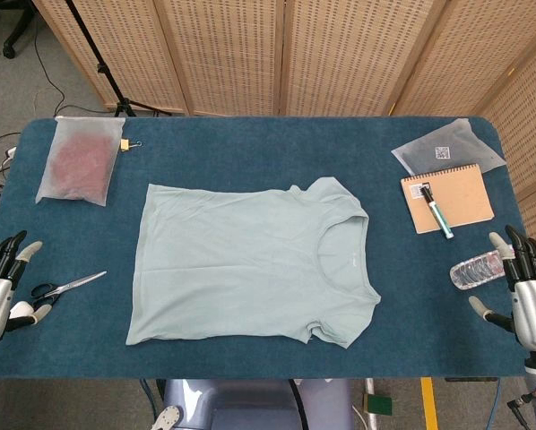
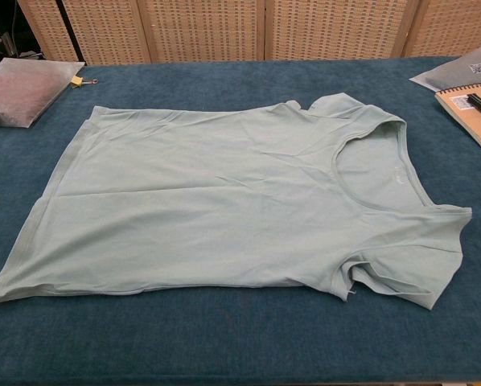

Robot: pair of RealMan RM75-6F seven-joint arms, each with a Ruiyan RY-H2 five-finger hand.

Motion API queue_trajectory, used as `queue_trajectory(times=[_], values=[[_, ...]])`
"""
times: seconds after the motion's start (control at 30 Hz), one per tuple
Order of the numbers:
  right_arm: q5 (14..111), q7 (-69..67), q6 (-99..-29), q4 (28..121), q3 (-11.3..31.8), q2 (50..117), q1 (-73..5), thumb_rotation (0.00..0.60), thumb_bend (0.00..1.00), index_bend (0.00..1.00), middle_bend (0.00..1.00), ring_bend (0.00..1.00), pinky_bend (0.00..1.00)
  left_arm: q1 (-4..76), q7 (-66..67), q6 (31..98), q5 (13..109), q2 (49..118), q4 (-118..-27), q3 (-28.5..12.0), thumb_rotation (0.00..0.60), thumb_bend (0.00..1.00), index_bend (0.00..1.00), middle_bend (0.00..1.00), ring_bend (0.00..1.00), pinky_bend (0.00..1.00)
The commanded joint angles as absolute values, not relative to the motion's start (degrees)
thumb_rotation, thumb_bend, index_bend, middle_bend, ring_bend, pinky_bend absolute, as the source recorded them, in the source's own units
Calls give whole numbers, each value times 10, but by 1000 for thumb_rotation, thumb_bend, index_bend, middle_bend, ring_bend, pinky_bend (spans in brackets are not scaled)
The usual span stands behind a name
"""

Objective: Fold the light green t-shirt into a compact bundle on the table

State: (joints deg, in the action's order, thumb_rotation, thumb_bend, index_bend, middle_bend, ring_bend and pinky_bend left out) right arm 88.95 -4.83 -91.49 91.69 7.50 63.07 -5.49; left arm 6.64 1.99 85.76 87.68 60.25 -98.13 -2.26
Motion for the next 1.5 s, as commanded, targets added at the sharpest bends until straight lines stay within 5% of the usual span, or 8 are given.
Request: queue_trajectory(times=[0.03, 0.37, 0.6, 0.9, 1.5], values=[[890, -49, -915, 917, 75, 631, -55, 600, 0, 0, 0, 0, 55, 66, 20, 858, 877, 602, -982, -22, 600, 0, 0, 0, 0, 0], [914, -51, -906, 911, 61, 631, -61, 600, 0, 2, 0, 0, 55, 69, 20, 851, 872, 601, -984, -25, 600, 0, 0, 0, 0, 0], [1073, -76, -889, 813, -8, 672, -99, 600, 0, 133, 0, 0, 55, 74, 26, 845, 864, 601, -990, -31, 600, 0, 0, 0, 0, 0], [1141, -37, -847, 759, -54, 730, -128, 600, 0, 230, 0, 0, 55, 74, 27, 842, 860, 602, -990, -32, 600, 0, 0, 0, 0, 0], [1114, 82, -740, 811, -51, 809, -176, 600, 0, 292, 0, 0, 55, 78, 28, 833, 849, 602, -988, -34, 600, 0, 0, 0, 0, 0]])
